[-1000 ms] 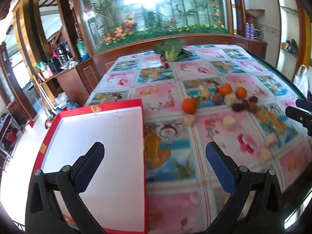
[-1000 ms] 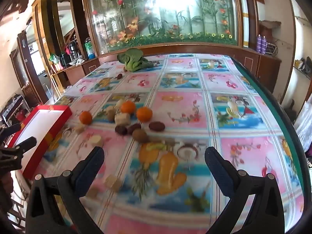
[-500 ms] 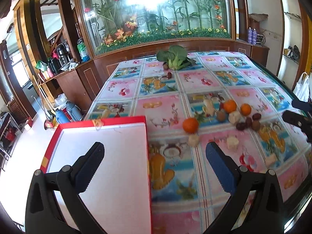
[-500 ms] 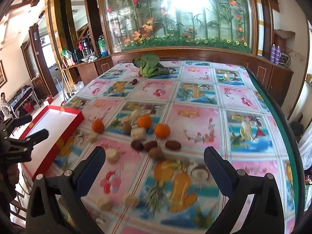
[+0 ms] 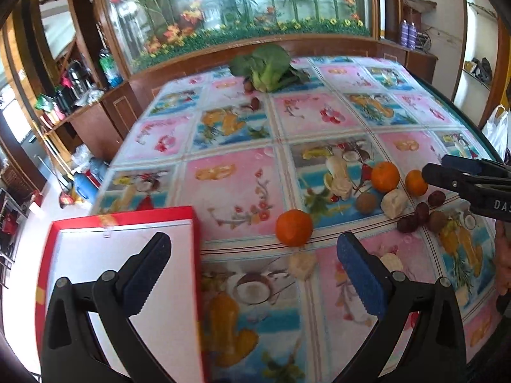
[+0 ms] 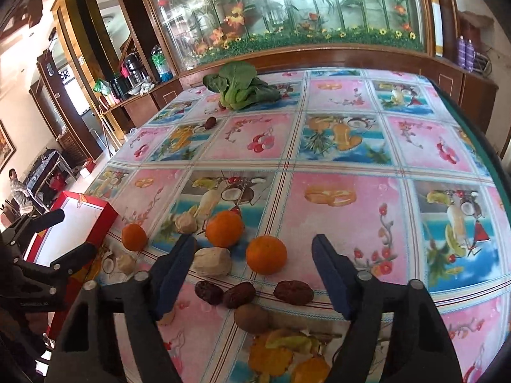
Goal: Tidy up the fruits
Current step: 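Move the left tool toward one orange while the right tool approaches another orange, then close the left tool on an orange while the right tool grasps another orange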
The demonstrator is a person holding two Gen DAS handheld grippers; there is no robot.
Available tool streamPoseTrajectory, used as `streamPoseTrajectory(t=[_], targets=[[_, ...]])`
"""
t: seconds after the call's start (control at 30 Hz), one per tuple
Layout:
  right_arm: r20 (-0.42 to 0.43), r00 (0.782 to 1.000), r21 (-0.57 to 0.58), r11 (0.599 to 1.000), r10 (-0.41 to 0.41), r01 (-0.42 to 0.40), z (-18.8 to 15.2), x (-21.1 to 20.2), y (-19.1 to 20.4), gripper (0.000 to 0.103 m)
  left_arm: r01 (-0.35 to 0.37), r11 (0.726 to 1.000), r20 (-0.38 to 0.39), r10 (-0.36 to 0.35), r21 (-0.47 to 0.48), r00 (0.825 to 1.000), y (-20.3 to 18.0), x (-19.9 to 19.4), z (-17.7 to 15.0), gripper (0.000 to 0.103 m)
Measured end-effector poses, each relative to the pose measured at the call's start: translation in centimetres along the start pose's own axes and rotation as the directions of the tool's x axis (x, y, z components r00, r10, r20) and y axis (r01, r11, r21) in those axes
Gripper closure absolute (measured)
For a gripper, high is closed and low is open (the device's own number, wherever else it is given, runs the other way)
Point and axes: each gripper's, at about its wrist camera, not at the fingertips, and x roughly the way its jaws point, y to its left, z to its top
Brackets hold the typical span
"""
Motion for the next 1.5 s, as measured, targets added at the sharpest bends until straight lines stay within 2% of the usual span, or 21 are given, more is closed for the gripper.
streamPoseTrajectory(t=[0.07, 0.13, 0.27, 0.37, 0.47, 0.53, 0.57, 0.6, 0.67, 0.73, 0.77, 0.8, 0.87, 0.97, 1.0, 1.17, 1.3, 1.37, 1.5], targets=[[-0.009, 1.000, 0.005, 1.000, -0.011, 0.011, -0.1, 0.5, -0.3, 0.036, 0.007, 1.000, -0.001, -0.007, 0.012, 1.000, -0.5, 0.7, 0.0, 0.000], [-0.024, 1.000, 0.011, 1.000, -0.010, 0.011, -0.2, 0.9, -0.7, 0.044, 0.011, 1.000, 0.003, -0.011, 0.022, 1.000, -0.8, 1.4, 0.2, 0.001], [-0.060, 0.998, 0.010, 1.000, -0.015, 0.016, -0.2, 1.9, -0.7, 0.051, 0.049, 0.998, -0.007, -0.049, 0.030, 0.999, -1.2, 2.4, 0.9, 0.014], [-0.084, 0.996, 0.003, 1.000, -0.028, 0.028, -0.2, 2.6, -0.5, 0.057, 0.060, 0.998, -0.022, -0.059, 0.031, 0.998, -1.4, 3.4, 1.3, 0.015], [-0.119, 0.992, 0.007, 0.999, -0.035, 0.036, -0.2, 3.5, -0.5, 0.062, 0.068, 0.998, -0.041, -0.067, 0.019, 0.997, -1.2, 4.3, 1.4, 0.022], [-0.117, 0.993, 0.009, 1.000, -0.029, 0.030, -0.2, 3.4, -0.6, 0.069, 0.093, 0.996, -0.058, -0.093, -0.006, 0.994, -0.9, 4.9, 1.4, 0.024], [-0.117, 0.993, 0.013, 0.999, -0.027, 0.029, -0.2, 3.4, -0.7, 0.071, 0.098, 0.995, -0.066, -0.099, -0.015, 0.993, -0.8, 5.1, 1.4, 0.028], [-0.115, 0.993, 0.016, 0.999, -0.028, 0.030, -0.2, 3.4, -0.7, 0.071, 0.105, 0.994, -0.078, -0.106, -0.023, 0.991, -0.8, 5.5, 1.4, 0.033], [-0.113, 0.993, 0.020, 0.999, -0.027, 0.030, -0.3, 3.4, -0.7, 0.071, 0.113, 0.993, -0.092, -0.115, -0.031, 0.989, -0.8, 5.9, 1.3, 0.035], [-0.111, 0.994, 0.026, 0.999, -0.023, 0.027, -0.3, 3.3, -0.7, 0.071, 0.121, 0.991, -0.106, -0.126, -0.048, 0.986, -0.7, 6.3, 1.2, 0.042], [-0.110, 0.994, 0.028, 0.999, -0.022, 0.025, -0.2, 3.5, -0.7, 0.071, 0.127, 0.990, -0.111, -0.132, -0.053, 0.985, -0.7, 6.5, 1.1, 0.050], [-0.110, 0.994, 0.031, 0.999, -0.020, 0.024, -0.2, 3.5, -0.7, 0.071, 0.140, 0.988, -0.120, -0.146, -0.060, 0.982, -0.7, 6.8, 1.1, 0.051], [-0.108, 0.994, 0.038, 0.999, -0.016, 0.020, -0.2, 3.5, -0.8, 0.071, 0.136, 0.989, -0.111, -0.142, -0.059, 0.984, -0.9, 6.8, 0.9, 0.053], [-0.105, 0.994, 0.043, 0.999, -0.014, 0.019, -0.3, 3.4, -0.9, 0.072, 0.154, 0.986, -0.101, -0.159, -0.055, 0.982, -1.0, 6.6, 0.8, 0.066], [-0.103, 0.995, 0.046, 0.999, -0.013, 0.018, -0.3, 3.4, -0.9, 0.072, 0.153, 0.987, -0.100, -0.158, -0.055, 0.982, -1.1, 6.5, 0.8, 0.067], [-0.087, 0.996, 0.076, 0.997, -0.017, 0.024, -0.4, 3.0, -1.3, 0.072, 0.094, 0.994, -0.064, -0.098, -0.059, 0.993, -1.0, 5.3, 0.7, 0.067], [-0.011, 1.000, 0.101, 0.995, -0.015, 0.016, -0.2, 1.5, -1.8, 0.072, 0.002, 0.997, 0.031, 0.000, -0.073, 1.000, 0.2, 1.7, 0.7, 0.067], [0.026, 1.000, 0.110, 0.994, -0.007, 0.004, -0.1, 0.8, -1.7, 0.072, -0.023, 0.996, 0.069, 0.030, -0.091, 0.997, 1.1, 0.0, 0.6, 0.067], [0.076, 0.997, 0.145, 0.988, 0.032, -0.042, -0.1, -0.7, -0.6, 0.072, -0.119, 0.983, 0.145, 0.139, -0.138, 0.980, 3.8, -3.8, -0.4, 0.067]])
